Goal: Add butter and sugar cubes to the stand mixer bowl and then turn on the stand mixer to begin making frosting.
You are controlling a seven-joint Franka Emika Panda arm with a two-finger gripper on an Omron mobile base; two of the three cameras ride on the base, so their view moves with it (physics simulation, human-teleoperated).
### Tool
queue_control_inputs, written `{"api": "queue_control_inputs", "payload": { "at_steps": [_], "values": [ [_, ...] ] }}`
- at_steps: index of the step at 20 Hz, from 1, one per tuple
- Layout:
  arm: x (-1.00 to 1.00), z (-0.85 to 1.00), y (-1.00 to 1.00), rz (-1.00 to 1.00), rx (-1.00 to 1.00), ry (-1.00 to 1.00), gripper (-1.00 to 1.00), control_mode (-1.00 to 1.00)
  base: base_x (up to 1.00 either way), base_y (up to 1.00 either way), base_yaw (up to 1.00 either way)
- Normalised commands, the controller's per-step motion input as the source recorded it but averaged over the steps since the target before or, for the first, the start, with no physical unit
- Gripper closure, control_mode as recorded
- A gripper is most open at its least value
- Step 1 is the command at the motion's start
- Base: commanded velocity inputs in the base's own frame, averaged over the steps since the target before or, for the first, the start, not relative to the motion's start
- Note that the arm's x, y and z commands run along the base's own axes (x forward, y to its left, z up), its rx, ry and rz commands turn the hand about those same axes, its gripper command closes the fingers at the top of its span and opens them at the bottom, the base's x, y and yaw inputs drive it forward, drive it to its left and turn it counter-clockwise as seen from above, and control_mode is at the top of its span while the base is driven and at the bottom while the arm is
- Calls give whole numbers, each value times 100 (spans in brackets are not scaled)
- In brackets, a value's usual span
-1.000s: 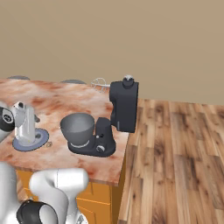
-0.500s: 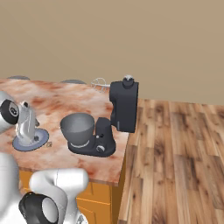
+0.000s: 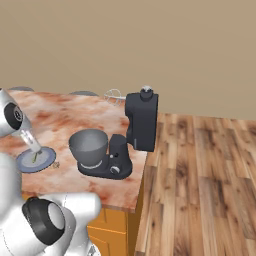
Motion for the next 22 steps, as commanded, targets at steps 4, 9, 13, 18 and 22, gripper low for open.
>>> {"api": "queue_control_inputs", "payload": {
  "at_steps": [4, 9, 13, 18, 22],
  "values": [
    [0, -35, -1, 62, 0, 0, -100, -100, 0, 0, 0],
    [0, -30, -11, 45, 3, 0, -100, -100, 0, 0, 0],
    [0, -10, 0, 27, 5, 2, -100, -100, 0, 0, 0],
    [0, -28, 3, 15, 0, 2, -100, -100, 0, 0, 0],
    [10, -32, 11, 11, 0, 0, -100, -100, 0, 0, 0]
  ]
}}
